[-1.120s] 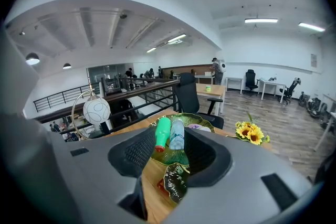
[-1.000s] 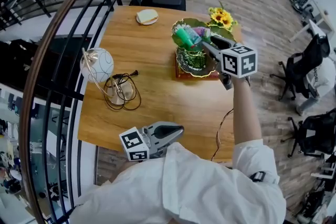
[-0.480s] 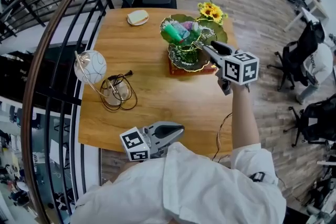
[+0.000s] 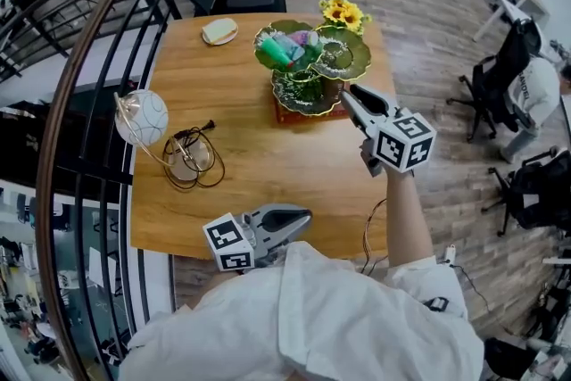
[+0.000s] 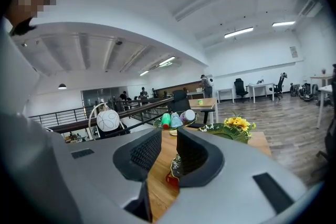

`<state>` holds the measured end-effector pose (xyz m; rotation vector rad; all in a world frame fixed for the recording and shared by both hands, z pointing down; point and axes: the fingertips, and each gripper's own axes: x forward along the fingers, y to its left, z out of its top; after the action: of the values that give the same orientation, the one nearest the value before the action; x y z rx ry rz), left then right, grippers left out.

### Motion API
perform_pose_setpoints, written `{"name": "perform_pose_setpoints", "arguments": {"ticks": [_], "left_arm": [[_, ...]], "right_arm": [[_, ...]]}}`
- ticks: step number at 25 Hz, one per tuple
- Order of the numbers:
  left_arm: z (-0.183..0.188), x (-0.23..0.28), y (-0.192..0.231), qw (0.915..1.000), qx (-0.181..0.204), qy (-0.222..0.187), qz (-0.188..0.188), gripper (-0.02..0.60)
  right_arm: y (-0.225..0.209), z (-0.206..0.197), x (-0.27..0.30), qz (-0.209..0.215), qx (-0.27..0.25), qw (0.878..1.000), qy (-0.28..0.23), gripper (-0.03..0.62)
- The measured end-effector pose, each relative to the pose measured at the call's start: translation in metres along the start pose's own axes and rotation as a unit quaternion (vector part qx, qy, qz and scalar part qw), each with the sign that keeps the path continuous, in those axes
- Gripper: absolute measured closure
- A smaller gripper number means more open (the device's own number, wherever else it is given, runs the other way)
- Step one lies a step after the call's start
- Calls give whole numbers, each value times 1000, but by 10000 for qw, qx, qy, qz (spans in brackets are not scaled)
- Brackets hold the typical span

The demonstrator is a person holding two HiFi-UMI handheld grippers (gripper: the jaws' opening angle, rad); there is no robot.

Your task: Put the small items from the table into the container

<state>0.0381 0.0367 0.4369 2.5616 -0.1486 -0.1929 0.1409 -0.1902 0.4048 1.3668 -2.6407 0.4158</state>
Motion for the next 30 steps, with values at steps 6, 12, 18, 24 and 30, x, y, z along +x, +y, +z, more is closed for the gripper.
{"name": "perform_pose_setpoints", "arguments": {"ticks": [6, 12, 18, 24, 30], "left_arm": [[-4, 13, -3, 9999, 38, 78, -74, 574], [-8, 30, -11, 9997, 83, 149, -148, 574], [-10, 43, -10, 9998, 146, 136, -84, 574], [-11, 54, -10, 9997, 208, 111, 89, 574], [-9, 66, -9, 9994, 284, 48, 198, 574]], "right_arm": [[3, -7, -28, -113, -43, 9997, -206, 543], [5, -15, -56, -139, -115, 9992, -344, 576], [26, -37, -75, 185, -61, 9993, -323, 579], [48, -75, -106, 534, 111, 9984, -161, 579], [66, -88, -131, 757, 198, 9968, -178, 580]]}}
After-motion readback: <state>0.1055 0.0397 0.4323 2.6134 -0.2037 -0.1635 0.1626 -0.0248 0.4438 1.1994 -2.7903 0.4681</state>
